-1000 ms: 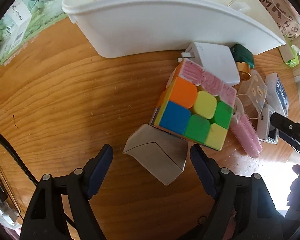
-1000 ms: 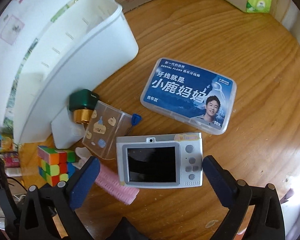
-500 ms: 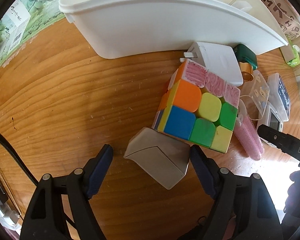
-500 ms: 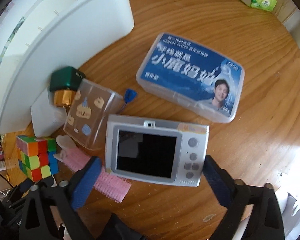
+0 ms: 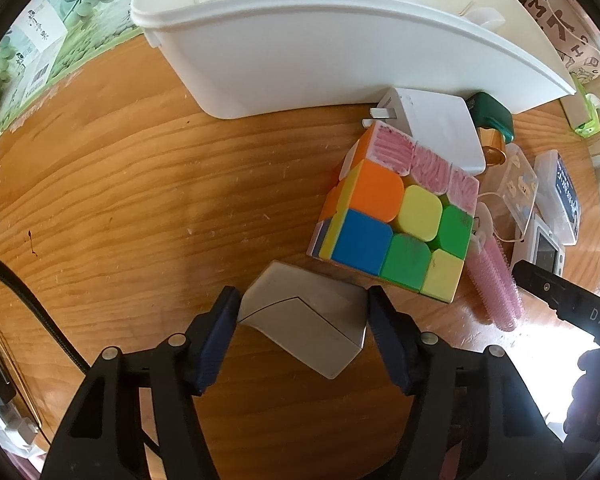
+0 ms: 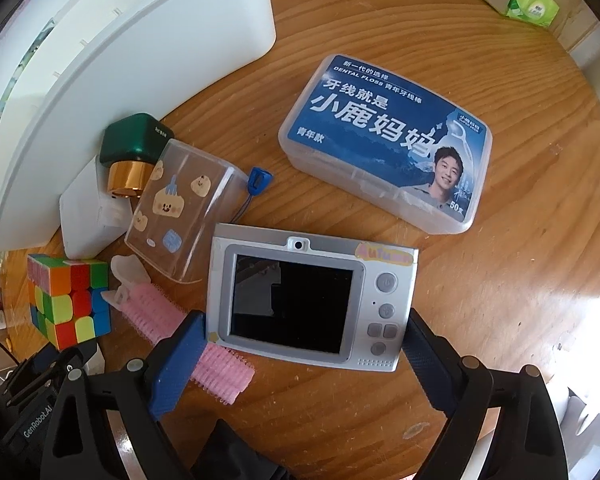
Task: Organize rigid objects
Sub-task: 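Close the left gripper on the beige card while the right gripper grasps and lifts the screen toy, then carry the beige card and white screen toy over the white bin with both grippers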
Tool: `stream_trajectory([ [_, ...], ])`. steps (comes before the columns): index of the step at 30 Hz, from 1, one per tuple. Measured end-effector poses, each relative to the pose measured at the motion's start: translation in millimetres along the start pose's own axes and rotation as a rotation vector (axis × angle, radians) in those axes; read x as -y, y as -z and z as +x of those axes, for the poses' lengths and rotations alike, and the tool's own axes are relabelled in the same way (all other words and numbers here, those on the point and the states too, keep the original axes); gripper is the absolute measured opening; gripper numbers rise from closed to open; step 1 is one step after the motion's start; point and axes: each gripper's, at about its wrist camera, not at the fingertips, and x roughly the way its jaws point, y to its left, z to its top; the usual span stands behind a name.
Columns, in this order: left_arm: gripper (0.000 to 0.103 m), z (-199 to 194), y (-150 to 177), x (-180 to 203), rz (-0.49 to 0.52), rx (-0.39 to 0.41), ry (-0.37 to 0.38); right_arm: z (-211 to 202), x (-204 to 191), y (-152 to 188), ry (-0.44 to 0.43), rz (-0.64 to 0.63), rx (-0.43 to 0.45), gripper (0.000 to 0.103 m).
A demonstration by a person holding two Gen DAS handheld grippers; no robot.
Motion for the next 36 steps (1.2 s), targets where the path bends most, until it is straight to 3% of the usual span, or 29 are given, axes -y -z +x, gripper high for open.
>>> stream_trajectory([
  [14,0.068,-5.3,19.9,-5.3,-0.019,0.018,0.001,-11.8,4.4,17.1,-0.023,-0.015,0.04,0.094],
  [36,0.068,-62.4,58.4,4.3,-0.005,0.172,0.003,-62.2,24.2,73.3,-0.045,-0.079,0.171,0.094],
])
